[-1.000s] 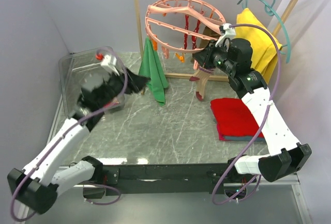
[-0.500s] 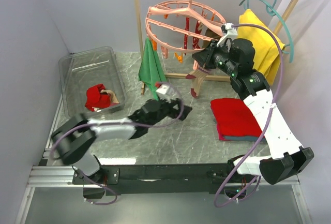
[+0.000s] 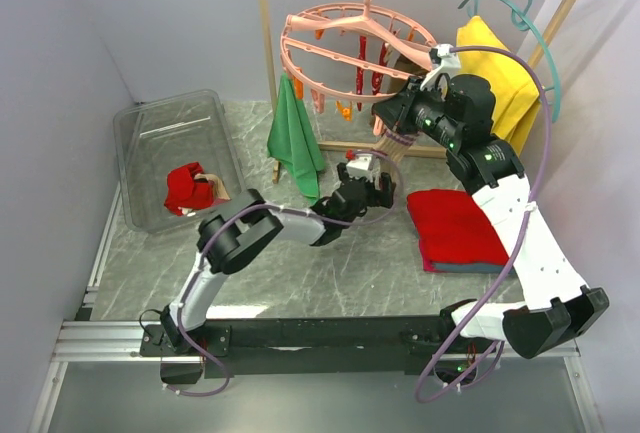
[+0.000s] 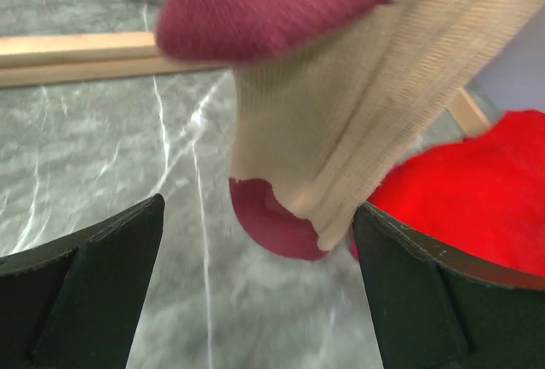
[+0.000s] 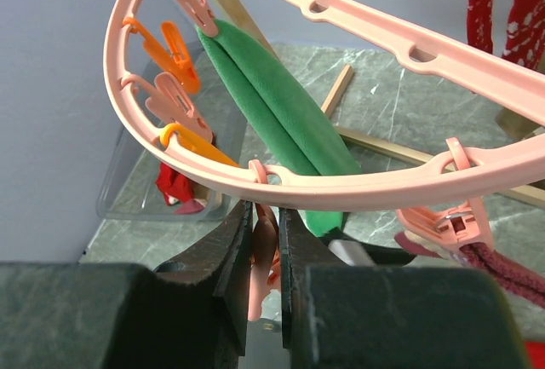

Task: Remove the socks clipped to the hanger

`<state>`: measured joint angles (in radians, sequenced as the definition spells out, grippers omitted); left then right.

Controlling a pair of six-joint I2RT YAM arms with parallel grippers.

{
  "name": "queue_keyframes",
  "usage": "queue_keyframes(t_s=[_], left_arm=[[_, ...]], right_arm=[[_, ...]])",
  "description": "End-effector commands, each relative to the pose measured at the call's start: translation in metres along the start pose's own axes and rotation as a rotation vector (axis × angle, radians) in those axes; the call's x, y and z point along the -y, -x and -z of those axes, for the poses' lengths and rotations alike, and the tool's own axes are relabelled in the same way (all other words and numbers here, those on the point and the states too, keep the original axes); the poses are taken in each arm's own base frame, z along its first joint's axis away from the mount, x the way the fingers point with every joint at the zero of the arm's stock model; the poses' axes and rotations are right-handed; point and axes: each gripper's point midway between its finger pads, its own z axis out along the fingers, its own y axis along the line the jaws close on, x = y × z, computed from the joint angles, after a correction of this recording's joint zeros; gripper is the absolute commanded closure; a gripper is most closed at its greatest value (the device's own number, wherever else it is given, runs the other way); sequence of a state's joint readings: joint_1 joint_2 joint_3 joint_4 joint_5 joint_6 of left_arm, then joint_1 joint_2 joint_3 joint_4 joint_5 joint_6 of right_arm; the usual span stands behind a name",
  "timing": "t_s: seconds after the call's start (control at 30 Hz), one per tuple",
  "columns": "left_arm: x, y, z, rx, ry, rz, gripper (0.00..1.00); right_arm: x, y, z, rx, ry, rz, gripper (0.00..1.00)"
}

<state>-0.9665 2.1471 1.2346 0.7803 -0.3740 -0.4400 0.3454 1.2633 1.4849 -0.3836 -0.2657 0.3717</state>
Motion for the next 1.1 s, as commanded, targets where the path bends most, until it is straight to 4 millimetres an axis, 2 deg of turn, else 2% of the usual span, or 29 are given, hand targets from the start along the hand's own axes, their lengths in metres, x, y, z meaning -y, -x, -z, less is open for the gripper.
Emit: queue_keyframes(t_s=[0.0, 0.07, 0.1, 0.13, 0.17, 0.2, 0.27, 0.3, 0.37, 0.43, 0.47, 0.5, 0.57, 0.6, 0.63, 0.7, 0.73, 0.8, 0.83, 0.87, 0.93, 1.03, 1.07], left_arm=[[0.020, 0.030, -0.021, 0.111, 0.017, -0.031, 0.04], [0.023, 0.016, -0.030, 0.078, 0.005, -0.037, 0.02], [0.029, 0.021, -0.036, 0.087, -0.005, -0.028, 0.02], [0.030, 0.016, -0.039, 0.072, -0.004, -0.031, 0.01], [0.028, 0.007, -0.042, 0.054, -0.002, -0.033, 0.01], [0.033, 0.012, -0.047, 0.065, -0.008, -0.030, 0.01], [0.028, 0.002, -0.053, 0.048, 0.012, -0.042, 0.08], [0.028, 0.010, -0.058, 0.068, 0.035, -0.048, 0.17], [0.021, 0.001, -0.063, 0.040, 0.064, -0.068, 0.24], [0.027, 0.006, -0.068, 0.038, 0.035, -0.067, 0.41], [0.027, 0.006, -0.067, 0.040, 0.033, -0.077, 0.52], [0.028, 0.007, -0.066, 0.032, 0.032, -0.080, 0.70], [0.038, 0.020, -0.060, 0.026, 0.002, -0.052, 0.81], [0.042, 0.018, -0.055, 0.008, -0.026, -0.052, 0.87], [0.057, 0.033, -0.048, 0.008, -0.088, -0.044, 0.89], [0.062, 0.031, -0.036, -0.037, -0.125, -0.043, 0.96], [0.077, 0.046, -0.025, -0.039, -0.177, -0.023, 0.97], [0.077, 0.041, -0.012, -0.097, -0.198, -0.022, 0.99], [0.086, 0.055, -0.002, -0.095, -0.225, -0.003, 0.99], [0.088, 0.048, 0.008, -0.133, -0.250, -0.004, 0.99], [0.097, 0.055, 0.025, -0.173, -0.291, 0.014, 0.99], [0.107, 0.048, 0.052, -0.292, -0.354, 0.038, 0.99], [0.117, 0.045, 0.063, -0.339, -0.411, 0.049, 0.99]], right_arm=[[-0.016, 0.005, 0.016, 0.016, 0.041, -0.008, 0.99], [-0.017, 0.005, 0.016, 0.017, 0.043, -0.013, 0.99], [-0.016, 0.005, 0.016, 0.015, 0.041, -0.017, 0.99], [-0.017, 0.005, 0.016, 0.017, 0.046, -0.019, 0.99], [-0.018, 0.005, 0.017, 0.021, 0.047, -0.021, 0.99], [-0.018, 0.006, 0.017, 0.022, 0.049, -0.022, 0.99], [-0.018, 0.005, 0.019, 0.022, 0.046, -0.026, 0.99], [-0.018, 0.005, 0.019, 0.020, 0.043, -0.023, 0.99], [-0.017, 0.006, 0.022, 0.023, 0.037, -0.022, 0.99], [-0.017, 0.004, 0.024, 0.020, 0.033, -0.018, 0.99], [-0.016, 0.005, 0.024, 0.022, 0.028, -0.015, 0.99], [-0.015, 0.004, 0.025, 0.019, 0.024, -0.015, 0.98], [-0.013, 0.003, 0.026, 0.016, 0.016, -0.012, 0.96], [-0.012, 0.002, 0.025, 0.014, 0.009, -0.011, 0.95], [-0.011, 0.001, 0.026, 0.016, 0.006, -0.012, 0.91], [-0.011, 0.000, 0.026, 0.010, 0.005, -0.014, 0.88], [-0.011, 0.000, 0.027, 0.009, 0.005, -0.014, 0.86], [-0.009, 0.002, 0.028, 0.007, -0.014, -0.018, 0.78], [-0.008, 0.003, 0.029, 0.008, -0.026, -0.021, 0.73], [-0.007, 0.004, 0.030, 0.007, -0.038, -0.026, 0.70], [-0.006, 0.006, 0.031, -0.001, -0.059, -0.032, 0.64], [-0.001, 0.006, 0.033, -0.016, -0.096, -0.058, 0.57], [-0.001, 0.004, 0.034, -0.026, -0.101, -0.066, 0.53]])
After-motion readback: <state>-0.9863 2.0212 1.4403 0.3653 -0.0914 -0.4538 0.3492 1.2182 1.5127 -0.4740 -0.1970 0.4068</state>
